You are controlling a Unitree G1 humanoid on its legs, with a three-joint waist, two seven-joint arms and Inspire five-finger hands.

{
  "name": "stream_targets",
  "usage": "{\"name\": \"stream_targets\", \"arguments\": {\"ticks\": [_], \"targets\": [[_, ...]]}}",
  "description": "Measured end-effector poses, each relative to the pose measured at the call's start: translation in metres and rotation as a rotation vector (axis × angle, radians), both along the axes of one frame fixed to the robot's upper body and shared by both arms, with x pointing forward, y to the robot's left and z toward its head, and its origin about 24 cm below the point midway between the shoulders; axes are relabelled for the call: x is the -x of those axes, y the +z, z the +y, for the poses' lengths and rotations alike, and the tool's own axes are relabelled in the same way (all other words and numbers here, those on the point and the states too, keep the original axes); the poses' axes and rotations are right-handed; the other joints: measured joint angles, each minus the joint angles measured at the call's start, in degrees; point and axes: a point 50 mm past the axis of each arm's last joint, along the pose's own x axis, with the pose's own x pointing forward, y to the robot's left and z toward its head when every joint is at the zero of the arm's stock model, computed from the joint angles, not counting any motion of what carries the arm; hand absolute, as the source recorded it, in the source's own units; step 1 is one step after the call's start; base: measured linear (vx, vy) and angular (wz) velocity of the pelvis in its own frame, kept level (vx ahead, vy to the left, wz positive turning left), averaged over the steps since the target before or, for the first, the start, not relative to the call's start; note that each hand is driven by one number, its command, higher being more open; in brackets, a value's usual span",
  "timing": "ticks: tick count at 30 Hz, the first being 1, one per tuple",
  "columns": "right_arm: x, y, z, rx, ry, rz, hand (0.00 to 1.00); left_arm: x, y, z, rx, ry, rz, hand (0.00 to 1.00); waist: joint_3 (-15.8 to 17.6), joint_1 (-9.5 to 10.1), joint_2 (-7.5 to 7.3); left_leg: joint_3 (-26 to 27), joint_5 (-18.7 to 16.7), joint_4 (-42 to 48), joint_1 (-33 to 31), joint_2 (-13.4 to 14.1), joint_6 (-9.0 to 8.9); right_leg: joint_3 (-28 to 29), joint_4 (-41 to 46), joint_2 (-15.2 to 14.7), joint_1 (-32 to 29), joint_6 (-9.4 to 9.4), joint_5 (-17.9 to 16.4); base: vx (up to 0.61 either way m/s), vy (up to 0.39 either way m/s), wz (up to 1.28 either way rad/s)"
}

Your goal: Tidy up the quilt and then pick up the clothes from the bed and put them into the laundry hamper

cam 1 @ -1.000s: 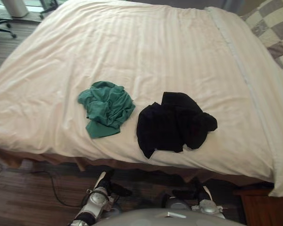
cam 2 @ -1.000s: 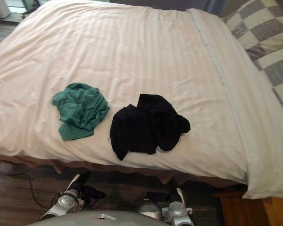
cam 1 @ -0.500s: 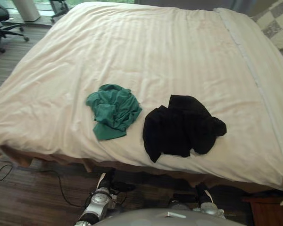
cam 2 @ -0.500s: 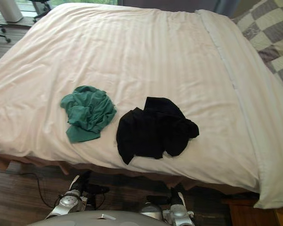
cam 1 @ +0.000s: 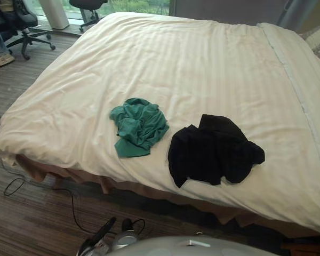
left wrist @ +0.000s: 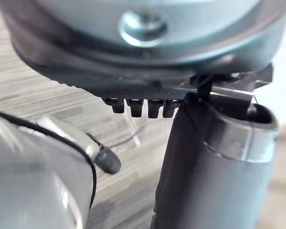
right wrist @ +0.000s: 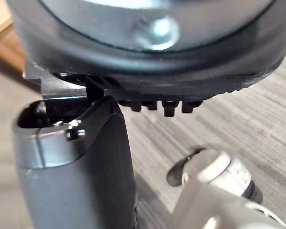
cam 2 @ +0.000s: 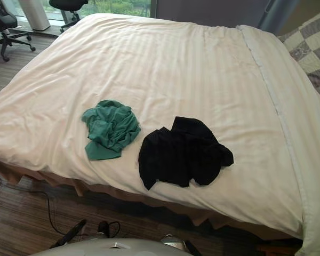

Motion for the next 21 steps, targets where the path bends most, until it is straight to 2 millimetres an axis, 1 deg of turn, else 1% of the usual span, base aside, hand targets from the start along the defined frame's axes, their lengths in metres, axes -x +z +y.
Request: {"name": "stream_targets", "arguments": {"ticks": [1,2,3,4,5,6,7,8,9,10,11,12,13,14,16,17,18,19,20,21], "targets": [[0.004,0.001,-0.003,0.008,-0.047,0.001,1.0,0.011,0.0,0.002,-0.002,0.073,0.008,1.0,-0.1,0.0,-0.11,0.16,-0.24,0.0,0.08,0.0,0.06,0.06,0.0,-0.03,0.04,-0.04,-0.02,0.01,0.001,-0.04],[0.01,0.002,-0.008,0.028,-0.141,-0.004,1.0,0.03,0.002,0.006,-0.014,0.203,0.02,1.0,-0.51,-0.07,-0.44,0.49,-0.63,0.0,0.1,0.02,0.36,0.08,0.01,-0.09,0.01,-0.15,-0.09,0.0,0.0,0.0],[0.014,0.004,-0.013,0.044,-0.207,-0.008,1.0,0.038,0.004,0.01,-0.029,0.285,0.021,1.0,-0.79,-0.06,-0.72,0.65,-0.7,0.0,0.1,0.05,0.33,0.06,0.02,-0.1,-0.01,-0.24,-0.14,0.0,0.0,0.0],[0.016,0.006,-0.024,0.077,-0.277,-0.017,1.0,0.05,0.008,0.017,-0.066,0.395,0.009,1.0,-1.32,0.14,-0.86,0.92,-1.05,0.0,-0.01,0.12,-0.09,-0.13,0.17,-0.12,-0.08,-0.5,-0.29,0.01,-0.009,0.04],[0.017,0.008,-0.029,0.095,-0.294,-0.018,1.0,0.053,0.011,0.021,-0.085,0.425,-0.002,1.0,-1.51,0.2,-0.69,1.27,-1.06,0.0,-0.04,0.23,-0.09,-0.27,0.34,-0.13,-0.12,-0.67,-0.39,0.02,-0.013,0.07],[0.017,0.01,-0.037,0.124,-0.314,-0.029,1.0,0.052,0.015,0.028,-0.121,0.447,-0.025,1.0,-2.18,0.46,-1.0,1.87,-1.06,0.0,-0.03,0.44,-0.1,-0.39,0.8,-0.13,-0.26,-1.19,-0.74,0.01,-0.013,0.08],[0.015,0.015,-0.049,0.174,-0.336,-0.046,1.0,0.043,0.026,0.042,-0.2,0.452,-0.082,1.0,-3.12,1.33,-0.8,3.28,-1.04,0.0,-0.27,0.87,-0.09,-0.71,1.17,-0.12,-0.65,-1.7,-1.12,0.01,-0.015,0.12],[0.014,0.018,-0.055,0.203,-0.334,-0.053,1.0,0.034,0.034,0.05,-0.251,0.432,-0.116,1.0,-3.81,1.66,-1.03,3.84,-0.95,0.0,-0.58,1.03,-0.03,-1.04,1.31,-0.12,-0.95,-1.67,-1.28,0.0,-0.025,0.31],[0.013,0.026,-0.07,0.27,-0.332,-0.066,1.0,0.013,0.057,0.068,-0.372,0.349,-0.203,1.0,-4.9,1.88,-1.41,4.35,-0.57,0.01,-1.52,1.29,-0.15,-2.04,1.47,-0.17,-1.21,-1.65,-1.45,0.01,-0.028,0.4],[0.004,0.037,-0.088,0.353,-0.299,-0.097,1.0,-0.018,0.089,0.086,-0.504,0.253,-0.319,1.0,-5.55,2.67,-1.76,4.47,-0.01,0.03,-2.23,1.42,-0.05,-2.74,1.43,-0.17,-1.14,-1.1,-1.11,0.03,-0.026,0.36],[-0.003,0.044,-0.098,0.401,-0.28,-0.119,1.0,-0.032,0.107,0.093,-0.575,0.211,-0.376,1.0,-5.67,2.94,-1.94,4.46,0.14,0.03,-2.38,1.4,-0.08,-2.97,1.45,-0.23,-1.17,-0.82,-0.86,0.03,-0.009,0.23],[-0.018,0.063,-0.118,0.507,-0.244,-0.178,1.0,-0.056,0.146,0.102,-0.741,0.101,-0.452,1.0,-6.08,2.94,-2.1,4.26,0.4,0.03,-2.86,1.15,0.03,-3.32,1.53,-0.53,-1.16,-0.52,-0.65,0.01,0.006,0.18],[-0.036,0.085,-0.14,0.617,-0.202,-0.249,1.0,-0.078,0.183,0.105,-0.897,-0.002,-0.536,1.0,-6.2,2.74,-2.01,3.98,0.44,0.03,-2.96,0.71,0.17,-3.48,1.9,-1.04,-1.14,-0.32,-0.51,-0.01,0.026,0.18],[-0.045,0.097,-0.15,0.672,-0.183,-0.286,1.0,-0.087,0.201,0.105,-0.97,-0.051,-0.573,1.0,-6.26,2.66,-1.87,3.97,0.41,0.02,-2.96,0.54,0.22,-3.45,1.9,-1.18,-1.13,-0.37,-0.3,-0.02,0.041,0.09],[-0.083,0.149,-0.183,0.894,-0.122,-0.43,1.0,-0.116,0.265,0.103,-1.262,-0.212,-0.722,1.0,-6.31,2.48,-0.85,3.64,0.41,0.01,-3.47,0.46,0.49,-3.38,1.88,-1.12,-1.61,-1.04,0.51,-0.02,0.036,0.04],[-0.093,0.158,-0.187,0.932,-0.109,-0.46,1.0,-0.12,0.275,0.106,-1.321,-0.238,-0.725,1.0,-6.46,2.23,-0.8,3.46,0.49,0.01,-3.7,0.47,0.58,-3.37,1.88,-1.07,-1.8,-1.03,0.52,-0.03,0.007,0.1],[-0.11,0.175,-0.194,0.993,-0.086,-0.508,1.0,-0.126,0.29,0.113,-1.431,-0.261,-0.709,1.0,-6.47,1.48,-0.34,2.96,0.73,0.01,-4.15,0.53,0.59,-3.33,1.89,-0.88,-2.1,-1.03,0.52,-0.02,-0.015,0.12],[-0.121,0.185,-0.198,1.033,-0.072,-0.533,1.0,-0.129,0.297,0.118,-1.466,-0.237,-0.72,1.0,-6.34,1.22,0.03,2.65,1.18,0.02,-4.32,0.58,0.98,-3.22,1.9,-0.75,-2.17,-1.02,0.52,-0.02,-0.021,0.12],[-0.123,0.188,-0.2,1.046,-0.068,-0.539,1.0,-0.131,0.299,0.12,-1.469,-0.226,-0.729,1.0,-6.34,1.26,0.25,2.57,1.29,0.02,-4.32,0.61,0.94,-3.17,1.91,-0.71,-2.31,-1.02,0.52,-0.01,-0.024,0.07],[-0.133,0.198,-0.203,1.081,-0.055,-0.566,1.0,-0.137,0.3,0.121,-1.471,-0.192,-0.734,1.0,-6.64,1.36,1.04,2.31,1.86,0.04,-4.88,0.66,0.6,-3.01,2.05,-0.63,-2.92,-1.02,0.53,0.0,0.0,0.0]]}}
